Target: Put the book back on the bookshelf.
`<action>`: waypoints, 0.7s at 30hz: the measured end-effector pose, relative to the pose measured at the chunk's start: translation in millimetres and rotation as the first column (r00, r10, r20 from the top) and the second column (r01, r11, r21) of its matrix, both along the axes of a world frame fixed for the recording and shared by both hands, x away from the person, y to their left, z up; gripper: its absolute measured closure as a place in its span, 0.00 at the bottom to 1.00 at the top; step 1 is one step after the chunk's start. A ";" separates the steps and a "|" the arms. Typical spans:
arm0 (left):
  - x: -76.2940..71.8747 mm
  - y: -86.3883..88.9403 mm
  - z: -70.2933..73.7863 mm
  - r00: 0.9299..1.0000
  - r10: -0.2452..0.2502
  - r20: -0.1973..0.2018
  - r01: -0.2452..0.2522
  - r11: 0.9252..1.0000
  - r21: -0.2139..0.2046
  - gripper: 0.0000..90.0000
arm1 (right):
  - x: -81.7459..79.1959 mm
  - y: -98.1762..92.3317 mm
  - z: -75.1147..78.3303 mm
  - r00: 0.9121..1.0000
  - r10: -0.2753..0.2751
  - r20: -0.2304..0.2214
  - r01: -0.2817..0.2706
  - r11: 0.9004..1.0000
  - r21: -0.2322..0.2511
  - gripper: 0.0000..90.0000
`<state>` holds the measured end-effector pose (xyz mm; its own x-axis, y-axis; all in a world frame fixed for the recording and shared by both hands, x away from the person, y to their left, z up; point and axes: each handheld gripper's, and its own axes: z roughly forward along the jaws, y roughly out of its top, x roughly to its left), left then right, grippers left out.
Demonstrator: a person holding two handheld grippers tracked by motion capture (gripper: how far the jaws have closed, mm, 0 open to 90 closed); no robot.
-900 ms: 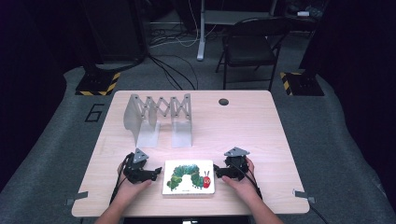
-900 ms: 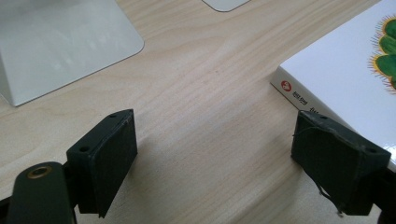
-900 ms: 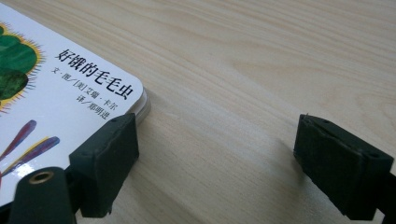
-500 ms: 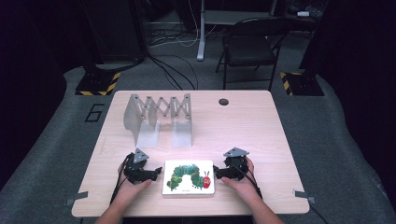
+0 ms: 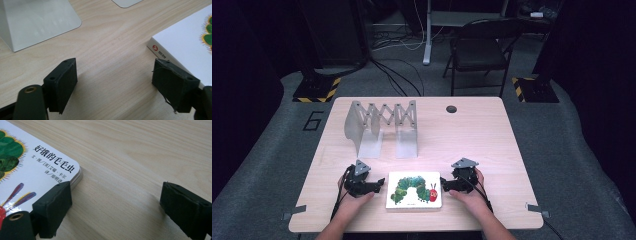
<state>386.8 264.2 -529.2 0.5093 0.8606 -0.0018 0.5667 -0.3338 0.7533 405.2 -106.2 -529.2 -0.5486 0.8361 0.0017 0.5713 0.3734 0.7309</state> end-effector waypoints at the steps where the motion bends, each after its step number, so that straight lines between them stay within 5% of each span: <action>1: 0.0 0.0 0.0 1.000 0.000 0.000 0.000 1.000 0.000 0.24 | 0.0 0.0 0.0 1.000 0.000 0.000 0.000 1.000 0.000 0.11; 11: -0.2 3.7 5.7 1.000 -0.007 -0.028 0.008 1.000 0.021 0.40 | -1.3 2.6 3.5 1.000 -0.006 -0.021 0.006 1.000 -0.003 0.20; 15: -0.7 3.8 7.1 1.000 -0.014 -0.008 0.014 0.999 0.039 0.41 | -2.1 2.3 6.6 0.999 -0.005 -0.033 0.005 1.000 -0.008 0.29; 21: -2.3 5.0 13.9 1.000 -0.026 -0.018 0.026 1.000 0.018 0.46 | -1.5 1.1 10.0 0.999 0.000 -0.050 0.000 1.000 -0.008 0.37</action>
<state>384.5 269.2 -515.3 0.5314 0.8471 0.0045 0.5706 -0.3619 0.7372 403.8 -105.1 -519.2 -0.5478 0.8363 0.0228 0.6072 0.3786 0.6985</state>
